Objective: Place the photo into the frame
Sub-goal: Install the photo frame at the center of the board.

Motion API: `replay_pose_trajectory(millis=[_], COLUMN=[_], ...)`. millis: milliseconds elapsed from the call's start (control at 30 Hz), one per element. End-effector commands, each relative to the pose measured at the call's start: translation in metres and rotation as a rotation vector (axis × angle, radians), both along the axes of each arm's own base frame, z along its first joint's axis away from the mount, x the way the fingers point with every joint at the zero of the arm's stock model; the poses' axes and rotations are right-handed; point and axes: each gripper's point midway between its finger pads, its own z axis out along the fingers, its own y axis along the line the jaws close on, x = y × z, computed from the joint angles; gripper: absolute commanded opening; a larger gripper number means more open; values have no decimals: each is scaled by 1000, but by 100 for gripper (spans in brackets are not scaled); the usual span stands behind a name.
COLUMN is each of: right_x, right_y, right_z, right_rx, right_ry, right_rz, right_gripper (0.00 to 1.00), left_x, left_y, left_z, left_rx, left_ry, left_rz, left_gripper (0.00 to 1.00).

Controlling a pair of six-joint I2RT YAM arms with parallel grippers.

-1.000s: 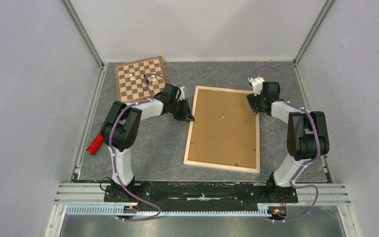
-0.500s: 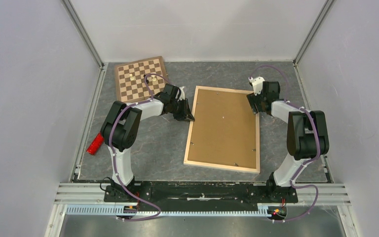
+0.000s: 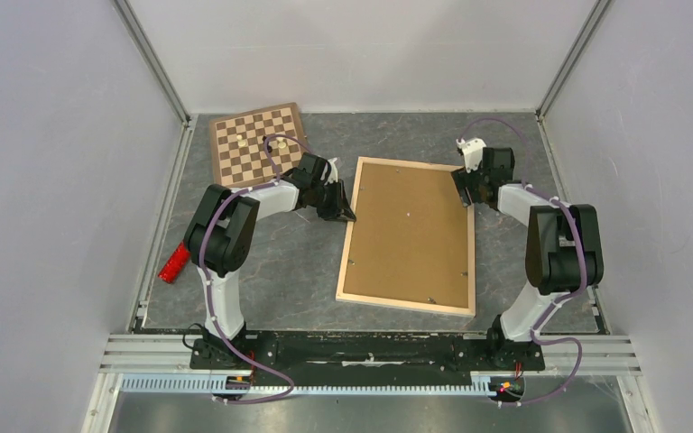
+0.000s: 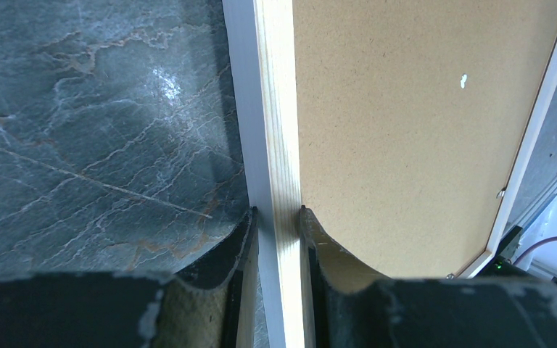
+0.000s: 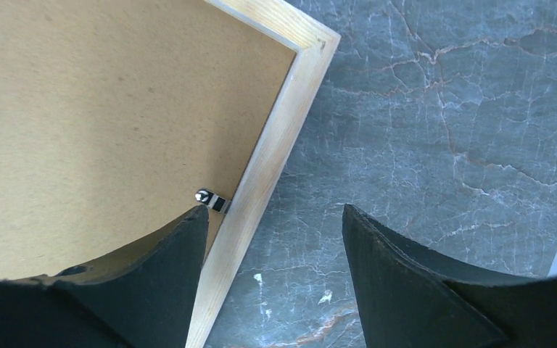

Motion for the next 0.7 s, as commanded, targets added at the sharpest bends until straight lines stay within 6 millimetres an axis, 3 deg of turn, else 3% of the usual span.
replay_pose_trajectory(millis=[0,133,367,667], right_x=[23,30,53,88], right_y=[16,25,51,118], right_z=[57,69,68,57], right_rx=[89,106,112,97], right_ry=[-142,-163,-166,-186], right_rz=[27,44,85,208], right_gripper=[71,71,72,72], left_x=[-28,-27,-26,-25], left_y=[26,27,27,26], left_z=[-44,-44,-44,-45], left_rx=[132,138,142,146], left_ry=[146,141,137,136], left_rz=[21,19,9,3], left_gripper=[2,2,2,2])
